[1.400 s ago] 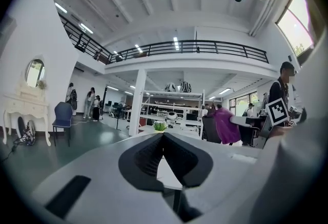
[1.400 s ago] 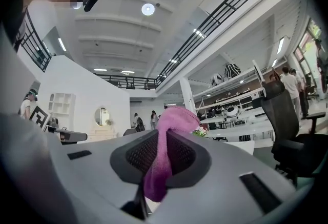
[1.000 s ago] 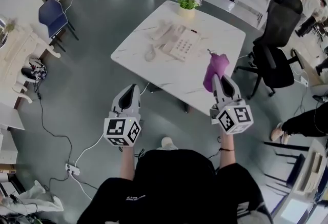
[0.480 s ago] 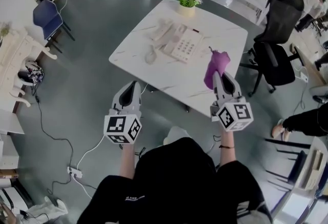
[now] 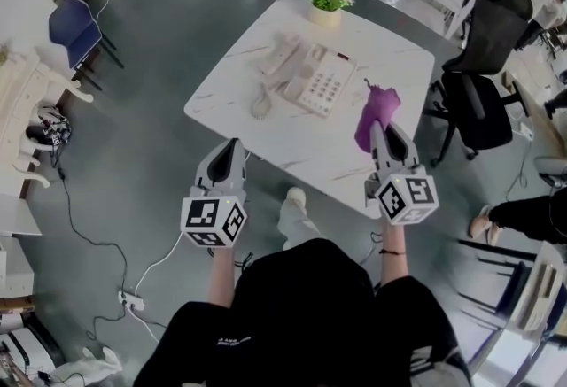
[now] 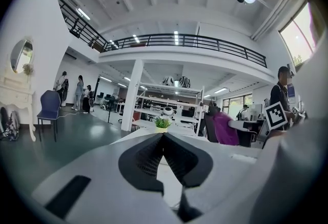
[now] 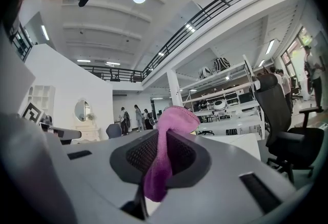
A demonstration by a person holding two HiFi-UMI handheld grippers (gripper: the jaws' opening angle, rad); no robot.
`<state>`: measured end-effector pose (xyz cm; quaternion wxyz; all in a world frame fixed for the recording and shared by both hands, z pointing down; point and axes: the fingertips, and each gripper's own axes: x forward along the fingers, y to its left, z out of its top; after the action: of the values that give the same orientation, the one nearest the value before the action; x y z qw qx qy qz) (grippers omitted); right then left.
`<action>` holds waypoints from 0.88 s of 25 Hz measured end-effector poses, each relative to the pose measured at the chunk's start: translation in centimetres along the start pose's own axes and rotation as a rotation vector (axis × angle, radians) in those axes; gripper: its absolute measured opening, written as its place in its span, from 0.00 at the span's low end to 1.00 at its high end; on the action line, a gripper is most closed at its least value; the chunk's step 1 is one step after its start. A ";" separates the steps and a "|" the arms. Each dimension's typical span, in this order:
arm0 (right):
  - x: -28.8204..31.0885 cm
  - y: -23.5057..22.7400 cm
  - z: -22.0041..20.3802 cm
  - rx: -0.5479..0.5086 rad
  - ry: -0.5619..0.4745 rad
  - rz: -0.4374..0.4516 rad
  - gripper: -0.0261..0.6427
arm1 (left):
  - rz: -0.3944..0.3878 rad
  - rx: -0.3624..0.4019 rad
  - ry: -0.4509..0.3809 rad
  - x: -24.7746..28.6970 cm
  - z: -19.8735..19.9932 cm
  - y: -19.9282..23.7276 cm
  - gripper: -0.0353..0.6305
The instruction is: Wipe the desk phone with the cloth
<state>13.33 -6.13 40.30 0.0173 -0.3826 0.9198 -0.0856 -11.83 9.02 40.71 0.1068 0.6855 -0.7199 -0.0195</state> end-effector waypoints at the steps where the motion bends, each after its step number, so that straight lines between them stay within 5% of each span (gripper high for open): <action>1: 0.7 -0.4 -0.2 0.005 0.002 -0.008 0.08 | -0.010 0.000 0.006 0.9 0.0 0.2 0.05; 22: 13.4 -6.6 0.0 0.022 0.033 -0.132 0.08 | -0.152 -0.016 0.103 16.8 0.3 3.6 0.05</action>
<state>8.49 -20.18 41.83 0.0007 -0.4405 0.8918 -0.1031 -16.10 -7.50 43.17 0.1473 0.7374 -0.6592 0.0021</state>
